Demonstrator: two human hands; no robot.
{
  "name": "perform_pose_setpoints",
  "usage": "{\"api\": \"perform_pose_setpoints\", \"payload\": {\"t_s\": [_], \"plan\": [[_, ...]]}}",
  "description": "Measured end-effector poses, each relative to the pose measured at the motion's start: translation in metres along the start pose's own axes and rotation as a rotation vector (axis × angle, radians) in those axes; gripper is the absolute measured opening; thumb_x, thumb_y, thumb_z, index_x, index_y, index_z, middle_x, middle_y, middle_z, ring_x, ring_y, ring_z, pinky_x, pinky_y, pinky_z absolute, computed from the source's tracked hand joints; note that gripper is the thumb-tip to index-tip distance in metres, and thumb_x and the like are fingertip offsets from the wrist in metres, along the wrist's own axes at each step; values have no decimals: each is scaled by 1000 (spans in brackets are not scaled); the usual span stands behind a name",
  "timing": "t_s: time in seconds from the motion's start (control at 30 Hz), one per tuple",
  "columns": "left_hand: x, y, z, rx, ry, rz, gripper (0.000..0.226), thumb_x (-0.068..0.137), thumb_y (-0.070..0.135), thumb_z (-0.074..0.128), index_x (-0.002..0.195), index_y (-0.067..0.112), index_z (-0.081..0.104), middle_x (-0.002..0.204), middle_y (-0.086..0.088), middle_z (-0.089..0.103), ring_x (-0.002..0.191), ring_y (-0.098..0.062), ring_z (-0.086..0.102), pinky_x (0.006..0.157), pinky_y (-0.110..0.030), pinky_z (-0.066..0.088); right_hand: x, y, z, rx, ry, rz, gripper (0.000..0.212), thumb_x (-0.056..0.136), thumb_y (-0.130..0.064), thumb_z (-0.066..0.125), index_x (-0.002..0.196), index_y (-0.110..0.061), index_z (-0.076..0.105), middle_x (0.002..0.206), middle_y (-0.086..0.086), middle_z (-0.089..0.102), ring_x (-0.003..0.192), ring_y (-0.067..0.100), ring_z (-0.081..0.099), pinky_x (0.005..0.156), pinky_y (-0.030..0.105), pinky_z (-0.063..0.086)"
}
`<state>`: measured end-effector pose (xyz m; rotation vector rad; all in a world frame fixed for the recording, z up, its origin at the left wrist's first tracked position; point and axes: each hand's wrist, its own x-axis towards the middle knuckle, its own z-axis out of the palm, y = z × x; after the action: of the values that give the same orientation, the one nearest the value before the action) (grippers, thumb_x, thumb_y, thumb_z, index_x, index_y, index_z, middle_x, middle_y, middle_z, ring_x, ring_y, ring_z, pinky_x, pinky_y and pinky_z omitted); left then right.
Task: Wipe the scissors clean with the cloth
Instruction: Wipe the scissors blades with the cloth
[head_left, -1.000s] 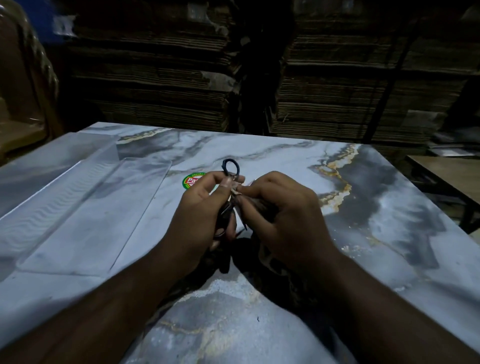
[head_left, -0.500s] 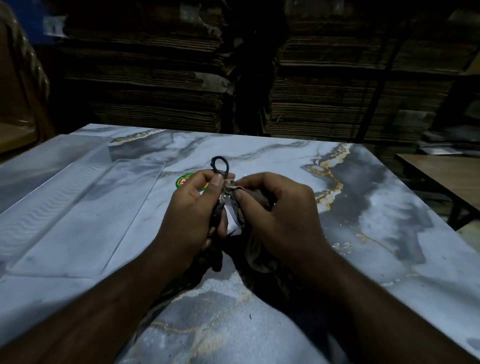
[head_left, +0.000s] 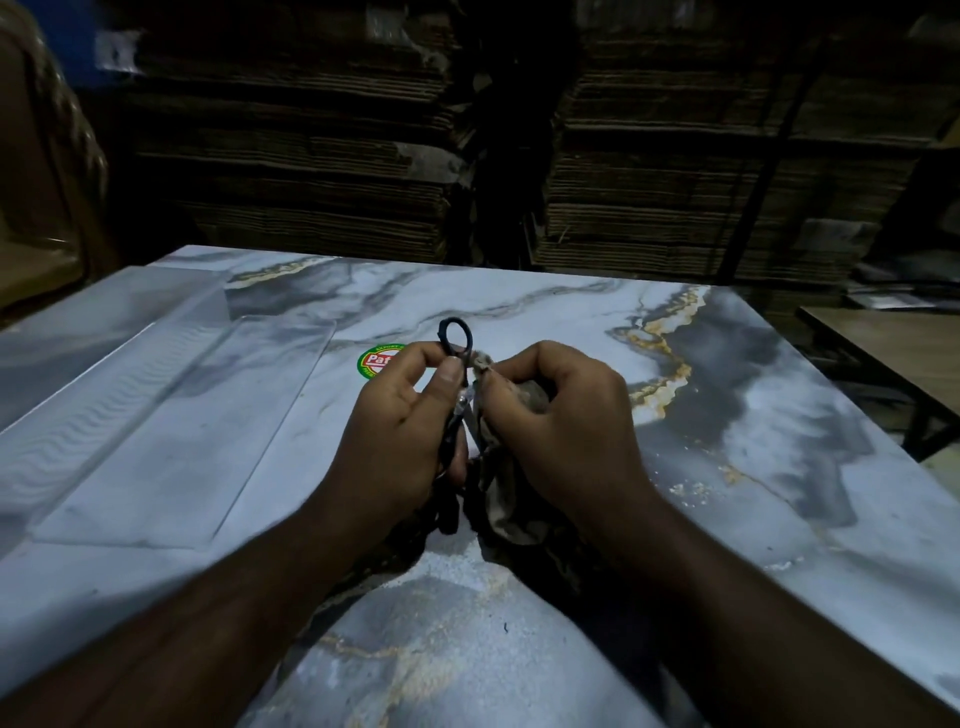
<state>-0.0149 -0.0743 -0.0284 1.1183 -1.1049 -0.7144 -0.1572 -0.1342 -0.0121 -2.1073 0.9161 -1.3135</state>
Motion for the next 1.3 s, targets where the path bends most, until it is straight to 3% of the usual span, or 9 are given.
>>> {"api": "perform_pose_setpoints", "payload": {"t_s": [0.1, 0.2, 0.37, 0.47, 0.6, 0.8, 0.97, 1.2, 1.3], "plan": [[-1, 1, 2, -14, 9, 5, 20, 109, 22, 49, 109, 19, 69, 63, -16, 71, 48, -38, 63, 53, -35, 53, -6, -3, 3, -41, -18, -63, 11, 87, -16, 79, 77, -16, 74, 73, -9, 70, 70, 7, 66, 61, 19, 48], [-2, 0, 3, 36, 0, 3, 20, 109, 21, 47, 106, 18, 66, 43, -9, 57, 33, -20, 49, 42, -23, 41, 2, 2, -2, -7, 9, 74, 18, 88, -19, 77, 74, -27, 71, 67, -13, 69, 65, 2, 65, 57, 13, 43], [-2, -1, 3, -33, 11, 4, 19, 108, 24, 50, 107, 21, 69, 65, -29, 67, 46, -37, 56, 54, -40, 48, -6, -5, 3, -36, -19, -32, 11, 87, -17, 77, 77, -18, 73, 74, -8, 70, 70, 7, 65, 61, 19, 47], [-3, -3, 3, -29, -9, -13, 18, 108, 23, 51, 106, 19, 67, 50, -18, 59, 40, -25, 51, 50, -34, 43, 0, -1, 1, 9, 15, 84, 14, 87, -19, 77, 75, -24, 73, 68, -11, 70, 64, 4, 65, 55, 14, 43], [-3, -1, 5, -68, 23, -12, 18, 108, 22, 51, 107, 19, 69, 66, -21, 71, 46, -24, 60, 47, -29, 47, -8, -6, 5, -48, -3, -55, 10, 87, -17, 77, 78, -18, 73, 75, -9, 69, 70, 6, 63, 63, 20, 47], [-3, -3, 6, -16, 10, -1, 17, 108, 23, 51, 107, 19, 67, 51, -16, 60, 39, -24, 50, 45, -29, 41, -2, -2, 3, -20, 20, 64, 14, 89, -18, 75, 77, -24, 72, 70, -14, 67, 67, 2, 63, 60, 14, 42], [-1, -3, 4, -17, 26, -5, 19, 108, 22, 51, 103, 23, 69, 60, -31, 61, 45, -25, 52, 48, -31, 42, -5, -5, 6, -11, -5, 66, 16, 89, -22, 77, 75, -26, 71, 70, -13, 69, 69, 4, 66, 60, 16, 46], [-2, -2, 5, 9, 37, -7, 18, 109, 21, 49, 105, 18, 66, 49, -13, 59, 38, -18, 50, 41, -23, 40, -9, -2, 9, -41, -25, -20, 10, 90, -19, 76, 81, -16, 73, 76, -9, 69, 73, 7, 63, 65, 23, 48], [-3, -3, 6, 36, 23, -7, 17, 109, 19, 48, 105, 15, 64, 42, -4, 52, 31, -13, 42, 38, -20, 33, 0, 6, 4, -14, 10, 90, 13, 92, -21, 74, 79, -21, 73, 73, -11, 70, 70, 5, 65, 64, 24, 49]]}}
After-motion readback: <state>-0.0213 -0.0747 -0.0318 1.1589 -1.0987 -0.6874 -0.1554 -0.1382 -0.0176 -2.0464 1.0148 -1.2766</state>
